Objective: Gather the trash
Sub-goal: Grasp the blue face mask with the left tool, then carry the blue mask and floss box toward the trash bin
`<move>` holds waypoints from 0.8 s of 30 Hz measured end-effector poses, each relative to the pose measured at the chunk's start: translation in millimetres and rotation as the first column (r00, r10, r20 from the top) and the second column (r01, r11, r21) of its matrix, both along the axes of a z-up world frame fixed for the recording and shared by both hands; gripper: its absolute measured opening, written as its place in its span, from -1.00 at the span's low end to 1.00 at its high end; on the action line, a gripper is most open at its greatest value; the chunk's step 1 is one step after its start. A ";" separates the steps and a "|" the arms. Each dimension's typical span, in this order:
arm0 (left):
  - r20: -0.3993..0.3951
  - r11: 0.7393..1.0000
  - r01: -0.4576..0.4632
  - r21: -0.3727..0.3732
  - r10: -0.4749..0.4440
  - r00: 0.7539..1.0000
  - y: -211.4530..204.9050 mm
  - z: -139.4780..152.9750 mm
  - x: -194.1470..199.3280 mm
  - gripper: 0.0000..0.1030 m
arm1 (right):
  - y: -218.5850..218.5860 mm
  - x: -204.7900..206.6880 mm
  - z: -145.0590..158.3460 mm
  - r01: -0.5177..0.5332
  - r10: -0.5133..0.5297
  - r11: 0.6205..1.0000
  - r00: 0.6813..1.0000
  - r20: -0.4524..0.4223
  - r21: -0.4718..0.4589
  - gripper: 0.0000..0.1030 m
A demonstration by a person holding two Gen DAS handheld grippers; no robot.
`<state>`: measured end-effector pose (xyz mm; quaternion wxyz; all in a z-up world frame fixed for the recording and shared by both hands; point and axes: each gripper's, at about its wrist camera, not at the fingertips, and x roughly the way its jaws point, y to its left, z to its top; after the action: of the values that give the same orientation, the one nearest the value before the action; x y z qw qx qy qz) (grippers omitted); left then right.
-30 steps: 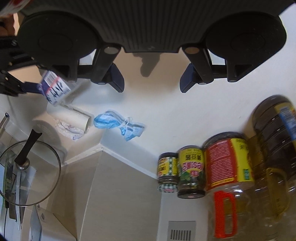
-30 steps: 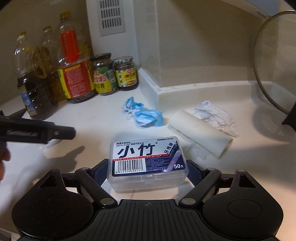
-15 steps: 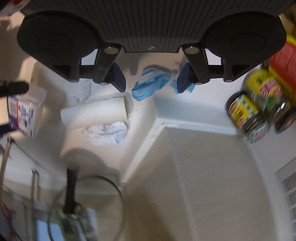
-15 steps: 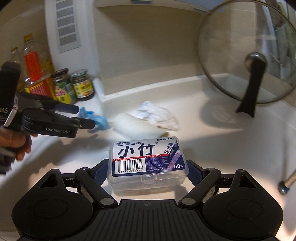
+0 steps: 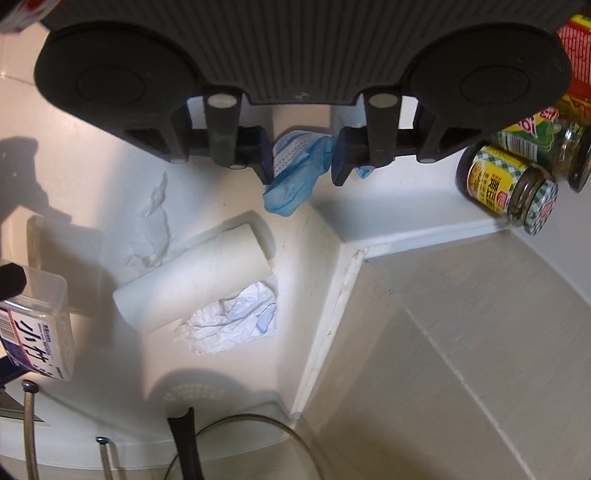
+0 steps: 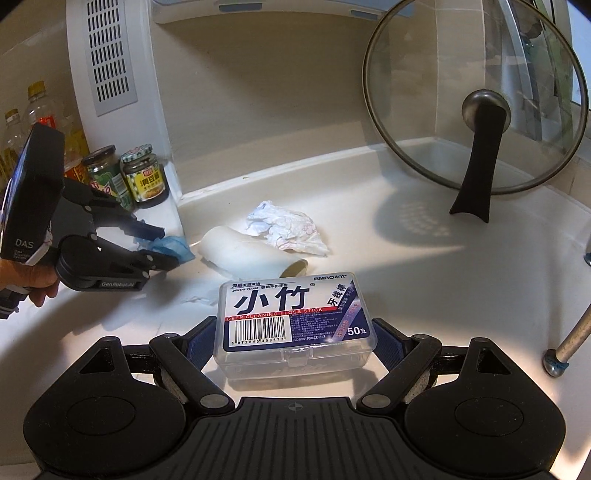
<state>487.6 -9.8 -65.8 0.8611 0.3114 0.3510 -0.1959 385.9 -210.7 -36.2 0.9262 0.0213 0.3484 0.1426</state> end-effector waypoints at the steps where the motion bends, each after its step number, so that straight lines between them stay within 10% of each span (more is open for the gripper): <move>1: 0.001 1.000 -0.004 0.001 0.004 1.000 -0.1 1.1 -0.5 -0.45 | 0.3 0.1 0.0 -0.002 0.002 1.000 1.000 0.000 0.001 0.67; 24: -0.067 0.978 -0.147 -0.146 0.139 0.988 10.8 14.6 -27.1 -0.66 | 5.1 -8.5 -4.8 0.028 -0.028 1.000 0.999 -0.016 -0.012 0.67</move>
<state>460.5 1.0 -51.2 0.8837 0.2137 0.3809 -0.1681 377.4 -205.5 -41.0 0.9255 0.0218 0.3562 0.1272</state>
